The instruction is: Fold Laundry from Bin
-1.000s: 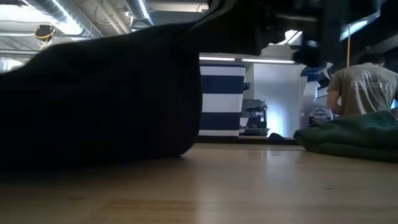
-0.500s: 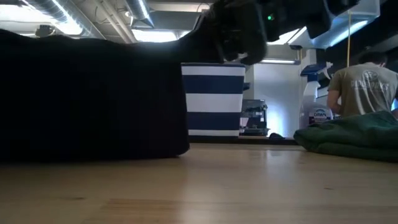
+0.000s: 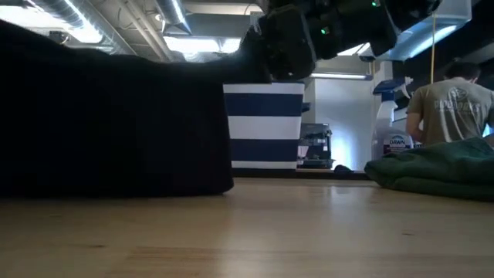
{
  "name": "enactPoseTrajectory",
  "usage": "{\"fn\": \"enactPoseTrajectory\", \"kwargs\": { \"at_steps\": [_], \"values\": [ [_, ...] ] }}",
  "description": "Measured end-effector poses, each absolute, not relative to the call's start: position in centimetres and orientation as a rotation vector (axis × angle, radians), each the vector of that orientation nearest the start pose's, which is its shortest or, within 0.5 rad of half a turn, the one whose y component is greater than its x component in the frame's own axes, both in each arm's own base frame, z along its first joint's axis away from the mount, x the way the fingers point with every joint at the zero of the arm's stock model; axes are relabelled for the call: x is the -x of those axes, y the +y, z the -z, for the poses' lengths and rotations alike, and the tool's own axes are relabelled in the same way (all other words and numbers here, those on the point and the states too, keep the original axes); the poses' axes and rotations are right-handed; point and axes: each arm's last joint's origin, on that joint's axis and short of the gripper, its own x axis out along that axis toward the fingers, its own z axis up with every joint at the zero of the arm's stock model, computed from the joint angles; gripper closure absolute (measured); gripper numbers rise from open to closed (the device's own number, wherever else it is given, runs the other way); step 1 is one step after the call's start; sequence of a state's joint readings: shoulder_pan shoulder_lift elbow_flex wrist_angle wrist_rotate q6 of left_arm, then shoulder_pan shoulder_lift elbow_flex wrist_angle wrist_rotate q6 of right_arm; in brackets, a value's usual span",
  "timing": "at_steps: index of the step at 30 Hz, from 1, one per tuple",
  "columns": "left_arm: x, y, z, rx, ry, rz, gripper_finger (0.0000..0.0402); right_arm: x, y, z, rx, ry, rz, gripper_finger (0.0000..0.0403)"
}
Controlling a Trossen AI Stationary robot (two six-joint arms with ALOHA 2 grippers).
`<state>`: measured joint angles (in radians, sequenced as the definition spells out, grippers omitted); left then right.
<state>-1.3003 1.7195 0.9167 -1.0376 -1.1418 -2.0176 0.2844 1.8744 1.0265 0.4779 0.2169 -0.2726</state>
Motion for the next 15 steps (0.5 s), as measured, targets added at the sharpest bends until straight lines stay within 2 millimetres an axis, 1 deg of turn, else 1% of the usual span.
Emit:
{"fn": "enactPoseTrajectory", "kwargs": {
  "at_steps": [2, 5, 11, 15],
  "values": [
    [-9.3, -23.6, -15.2, 0.250, 0.384, -0.415, 0.0398, -37.7, 11.0, -17.1, 0.349, 0.367, -0.129, 0.0401],
    [-9.3, -23.9, -15.1, 0.283, 0.418, -0.419, 0.0398, -36.8, 12.3, -16.4, 0.330, 0.387, -0.164, 0.0401],
    [-9.3, -24.3, -14.8, 0.333, 0.484, -0.423, 0.0398, -34.8, 16.4, -15.9, 0.301, 0.395, -0.357, 0.0401],
    [-9.8, -25.0, -14.7, 0.358, 0.536, -0.388, 0.0398, -33.5, 19.0, -15.9, 0.244, 0.399, -0.429, 0.0401]
  ]
}}
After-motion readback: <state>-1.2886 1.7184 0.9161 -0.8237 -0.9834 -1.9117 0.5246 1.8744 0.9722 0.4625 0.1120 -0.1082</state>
